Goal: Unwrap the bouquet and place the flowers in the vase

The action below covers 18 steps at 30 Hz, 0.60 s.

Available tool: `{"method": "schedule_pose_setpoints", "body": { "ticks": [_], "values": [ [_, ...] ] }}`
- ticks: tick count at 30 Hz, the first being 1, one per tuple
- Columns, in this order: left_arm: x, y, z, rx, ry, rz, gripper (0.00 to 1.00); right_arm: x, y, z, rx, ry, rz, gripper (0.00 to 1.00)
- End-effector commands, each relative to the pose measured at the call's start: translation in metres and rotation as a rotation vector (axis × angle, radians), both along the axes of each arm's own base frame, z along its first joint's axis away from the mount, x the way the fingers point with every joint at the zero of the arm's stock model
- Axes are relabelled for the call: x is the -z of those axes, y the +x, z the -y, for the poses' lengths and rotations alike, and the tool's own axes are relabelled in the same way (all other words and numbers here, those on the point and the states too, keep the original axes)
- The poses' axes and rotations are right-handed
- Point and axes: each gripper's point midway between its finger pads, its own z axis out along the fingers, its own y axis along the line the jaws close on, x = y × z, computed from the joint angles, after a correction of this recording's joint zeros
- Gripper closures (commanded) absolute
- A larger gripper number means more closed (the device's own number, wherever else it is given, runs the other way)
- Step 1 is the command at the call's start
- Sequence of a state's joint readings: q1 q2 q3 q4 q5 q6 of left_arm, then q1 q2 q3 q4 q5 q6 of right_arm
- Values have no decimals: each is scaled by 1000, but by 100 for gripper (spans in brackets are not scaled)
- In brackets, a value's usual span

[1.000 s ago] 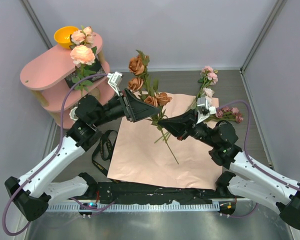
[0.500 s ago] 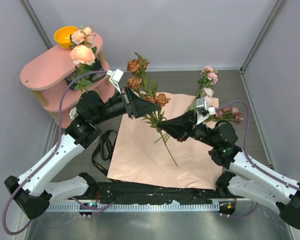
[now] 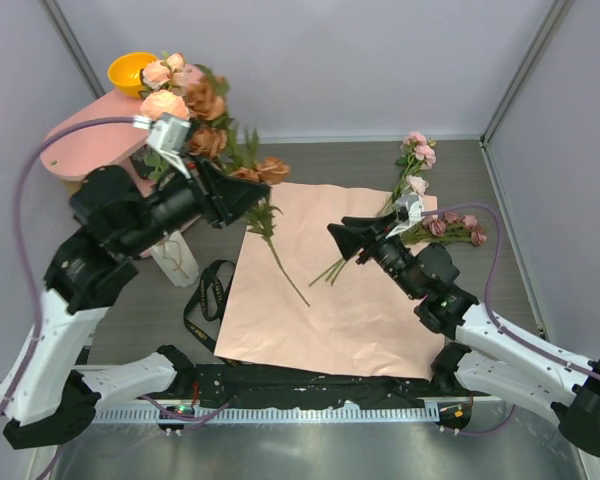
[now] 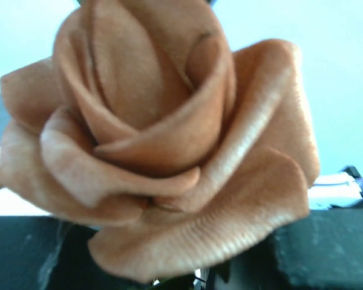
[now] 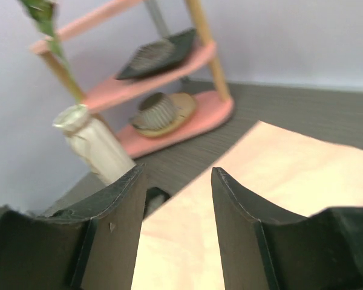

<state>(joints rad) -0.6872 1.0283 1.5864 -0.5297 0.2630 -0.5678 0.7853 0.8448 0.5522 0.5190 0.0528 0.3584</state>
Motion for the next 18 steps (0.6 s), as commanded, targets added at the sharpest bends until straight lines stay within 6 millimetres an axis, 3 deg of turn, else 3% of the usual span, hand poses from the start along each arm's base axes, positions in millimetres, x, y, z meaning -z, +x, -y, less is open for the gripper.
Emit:
{"method": "schedule_pose_setpoints", "body": {
  "ticks": [1, 4, 5, 8, 9, 13, 18],
  "values": [
    [-26, -9, -91, -332, 161, 151, 83, 22, 28, 33, 241, -37, -49, 48],
    [-36, -11, -151, -572, 238, 192, 81, 26, 30, 31, 239, -46, -56, 48],
    [-38, -11, -179, -699, 250, 192, 82, 29, 31, 30, 238, -51, -61, 48],
    [-41, -15, -218, -857, 307, 230, 82, 38, 35, 27, 243, -69, -79, 48],
    [-44, -21, -243, -967, 297, 230, 82, 39, 36, 26, 242, -69, -81, 48],
    [-62, -29, -280, -1150, 257, 294, 82, 47, 39, 22, 239, -83, -98, 48],
    [-66, -19, -280, -1214, 241, 323, 83, 52, 43, 19, 235, -94, -110, 48]
  ]
}}
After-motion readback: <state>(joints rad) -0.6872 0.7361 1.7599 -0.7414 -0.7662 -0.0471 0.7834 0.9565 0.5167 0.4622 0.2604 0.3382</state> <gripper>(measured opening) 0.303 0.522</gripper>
